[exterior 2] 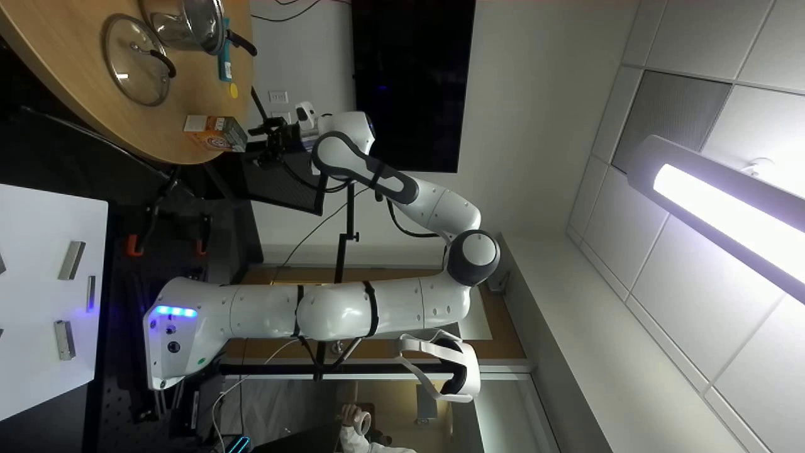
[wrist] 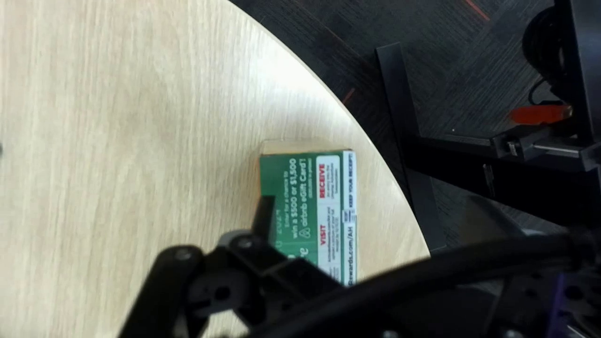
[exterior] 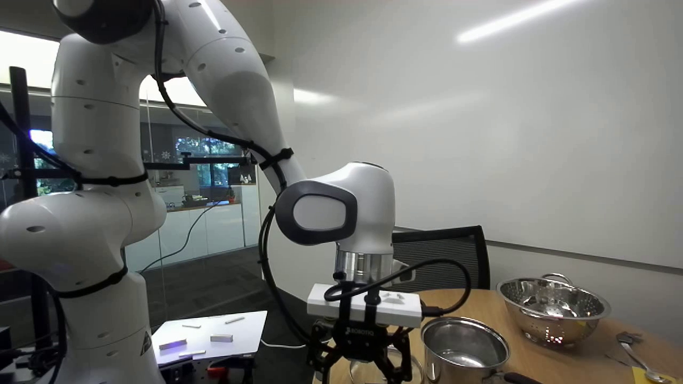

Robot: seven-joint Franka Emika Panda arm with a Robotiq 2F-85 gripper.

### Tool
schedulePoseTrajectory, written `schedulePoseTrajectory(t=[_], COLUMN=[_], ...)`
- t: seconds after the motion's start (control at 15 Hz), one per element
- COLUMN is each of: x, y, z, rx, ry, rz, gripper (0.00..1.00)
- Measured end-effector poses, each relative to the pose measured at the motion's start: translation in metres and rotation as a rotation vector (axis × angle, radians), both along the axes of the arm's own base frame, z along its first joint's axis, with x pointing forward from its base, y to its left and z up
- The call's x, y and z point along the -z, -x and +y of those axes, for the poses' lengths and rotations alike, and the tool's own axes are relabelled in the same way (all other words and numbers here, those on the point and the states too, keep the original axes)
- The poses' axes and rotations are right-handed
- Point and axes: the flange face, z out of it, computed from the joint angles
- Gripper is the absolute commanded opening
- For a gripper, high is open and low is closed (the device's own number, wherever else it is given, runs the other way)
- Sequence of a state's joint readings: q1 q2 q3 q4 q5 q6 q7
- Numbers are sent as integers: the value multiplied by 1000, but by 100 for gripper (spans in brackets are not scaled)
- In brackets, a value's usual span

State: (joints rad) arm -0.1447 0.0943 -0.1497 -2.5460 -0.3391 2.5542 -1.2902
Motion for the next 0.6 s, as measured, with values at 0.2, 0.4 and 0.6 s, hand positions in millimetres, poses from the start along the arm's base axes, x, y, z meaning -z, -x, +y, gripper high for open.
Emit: schedulePoseTrajectory(t=[0.2, 0.4, 0.6], x=[5, 12, 16], y=[1, 1, 1], z=[0, 1, 3], rx=[-22, -46, -76], ry=[7, 11, 21], rz=[-13, -18, -32], gripper=[100, 100, 100])
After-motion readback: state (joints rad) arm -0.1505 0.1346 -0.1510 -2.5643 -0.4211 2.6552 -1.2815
